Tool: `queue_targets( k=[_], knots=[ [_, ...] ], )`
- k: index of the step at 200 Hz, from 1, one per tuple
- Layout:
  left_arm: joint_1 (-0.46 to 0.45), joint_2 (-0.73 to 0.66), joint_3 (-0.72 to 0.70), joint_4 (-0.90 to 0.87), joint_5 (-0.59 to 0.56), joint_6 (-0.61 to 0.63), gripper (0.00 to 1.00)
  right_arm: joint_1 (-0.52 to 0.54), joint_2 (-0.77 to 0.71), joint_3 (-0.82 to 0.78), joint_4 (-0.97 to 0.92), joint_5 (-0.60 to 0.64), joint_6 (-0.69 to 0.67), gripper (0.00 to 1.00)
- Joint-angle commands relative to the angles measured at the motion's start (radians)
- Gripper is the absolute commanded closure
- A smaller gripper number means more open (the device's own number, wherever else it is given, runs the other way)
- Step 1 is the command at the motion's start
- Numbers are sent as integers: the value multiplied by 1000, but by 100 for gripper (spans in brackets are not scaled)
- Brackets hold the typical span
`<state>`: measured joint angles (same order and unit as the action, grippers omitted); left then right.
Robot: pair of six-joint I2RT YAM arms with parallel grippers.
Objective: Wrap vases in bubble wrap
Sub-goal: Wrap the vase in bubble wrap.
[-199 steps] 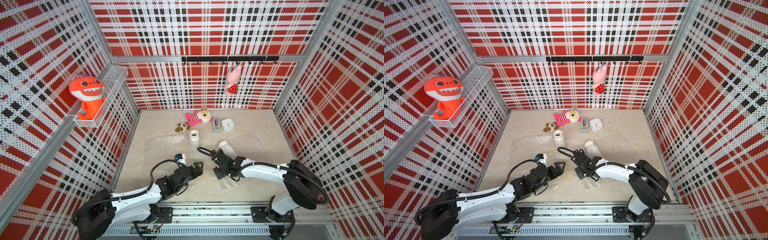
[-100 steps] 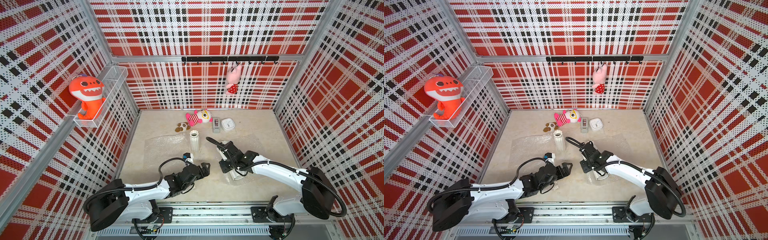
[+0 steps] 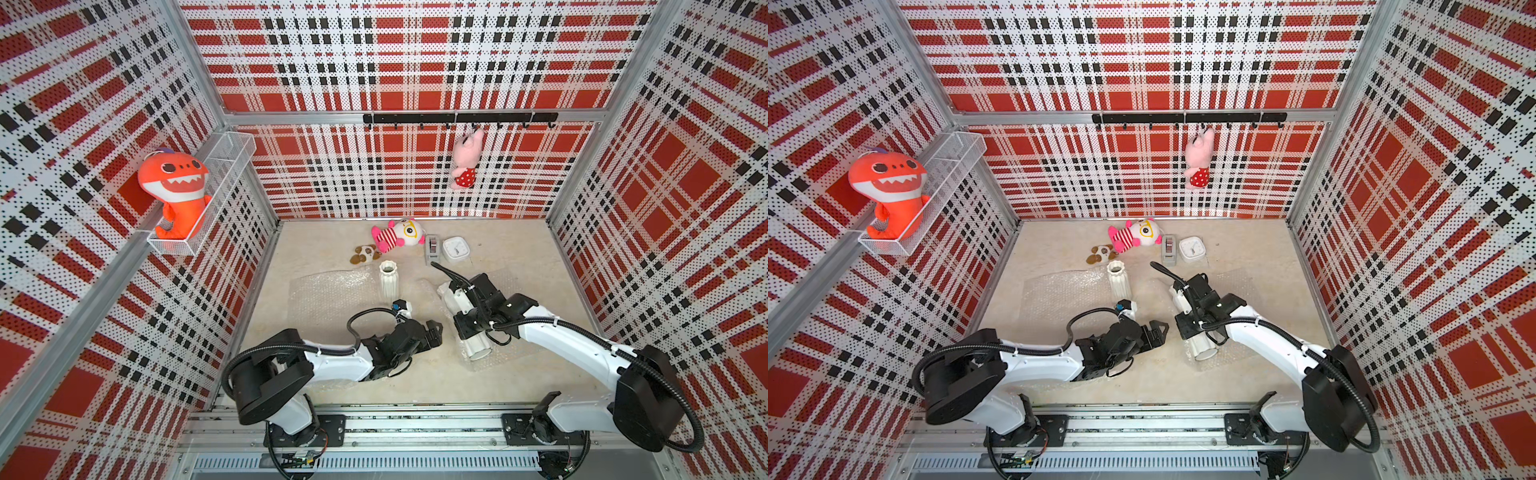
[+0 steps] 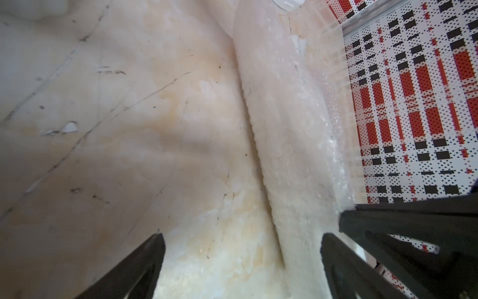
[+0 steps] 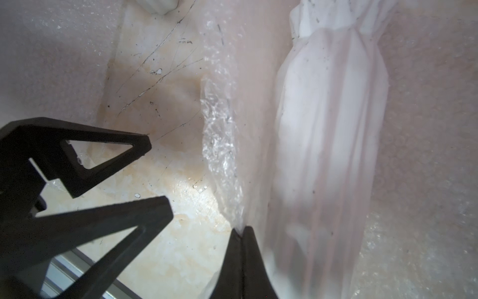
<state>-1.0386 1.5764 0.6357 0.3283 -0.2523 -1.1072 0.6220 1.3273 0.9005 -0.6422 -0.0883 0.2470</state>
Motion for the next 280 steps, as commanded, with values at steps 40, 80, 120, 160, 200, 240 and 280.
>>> queue_targets(
  k=[40, 80, 120, 160, 200, 240, 280],
  knots=[
    [59, 155, 121, 71, 84, -32, 2, -87, -48, -7, -25, -69, -54, 100],
    [78, 247, 197, 98, 137, -28, 1, -126, -71, -16, -19, -80, -64, 100],
    [83, 290, 238, 123, 146, -55, 0, -177, -79, -14, -18, -98, -70, 100],
    [94, 343, 299, 114, 168, -70, 1, -216, -63, -5, -27, -121, -77, 100],
    [91, 378, 341, 77, 146, -62, 2, -251, -63, 2, -33, -128, -80, 100],
    [85, 415, 398, 55, 140, -37, 2, -282, -54, 9, -39, -134, -86, 100],
    [85, 466, 456, -25, 114, -24, 2, -318, -62, 21, -55, -106, -83, 90]
  ],
)
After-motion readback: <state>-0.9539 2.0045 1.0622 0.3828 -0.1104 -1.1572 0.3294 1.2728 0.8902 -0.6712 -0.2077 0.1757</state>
